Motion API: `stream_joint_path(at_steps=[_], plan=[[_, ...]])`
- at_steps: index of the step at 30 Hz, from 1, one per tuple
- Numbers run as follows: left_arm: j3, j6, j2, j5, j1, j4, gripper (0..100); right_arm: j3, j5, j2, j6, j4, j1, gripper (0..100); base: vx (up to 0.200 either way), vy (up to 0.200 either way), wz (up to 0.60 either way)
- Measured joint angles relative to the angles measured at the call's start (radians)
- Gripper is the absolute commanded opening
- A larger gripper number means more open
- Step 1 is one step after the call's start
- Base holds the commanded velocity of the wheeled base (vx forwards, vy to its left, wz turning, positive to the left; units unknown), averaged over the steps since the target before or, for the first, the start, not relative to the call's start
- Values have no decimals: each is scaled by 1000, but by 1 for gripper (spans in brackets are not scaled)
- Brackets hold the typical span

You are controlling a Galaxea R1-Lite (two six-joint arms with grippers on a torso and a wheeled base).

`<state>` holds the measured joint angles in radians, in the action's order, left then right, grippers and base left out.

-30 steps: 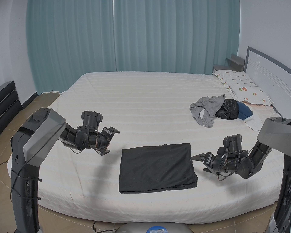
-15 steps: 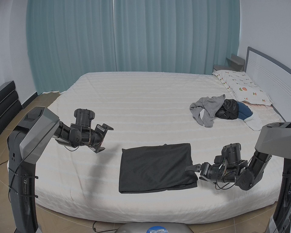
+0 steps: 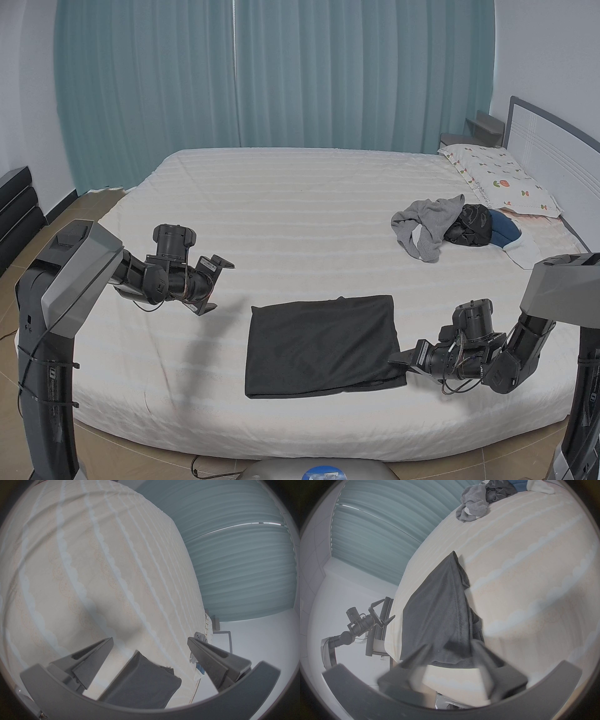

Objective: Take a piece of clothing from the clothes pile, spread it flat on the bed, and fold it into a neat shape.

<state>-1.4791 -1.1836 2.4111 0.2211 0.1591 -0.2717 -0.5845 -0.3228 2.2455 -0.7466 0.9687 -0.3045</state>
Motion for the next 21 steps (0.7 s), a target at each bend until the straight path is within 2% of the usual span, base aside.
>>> stream_joint_path(at_steps=[14,21], plan=[[0,1,2,0,-1,0,100,42,2,-19,9,-21,10,0,0,0,0],[-1,2,3,0,-1,0,100,61,1,-27,40,-20,15,0,0,0,0]])
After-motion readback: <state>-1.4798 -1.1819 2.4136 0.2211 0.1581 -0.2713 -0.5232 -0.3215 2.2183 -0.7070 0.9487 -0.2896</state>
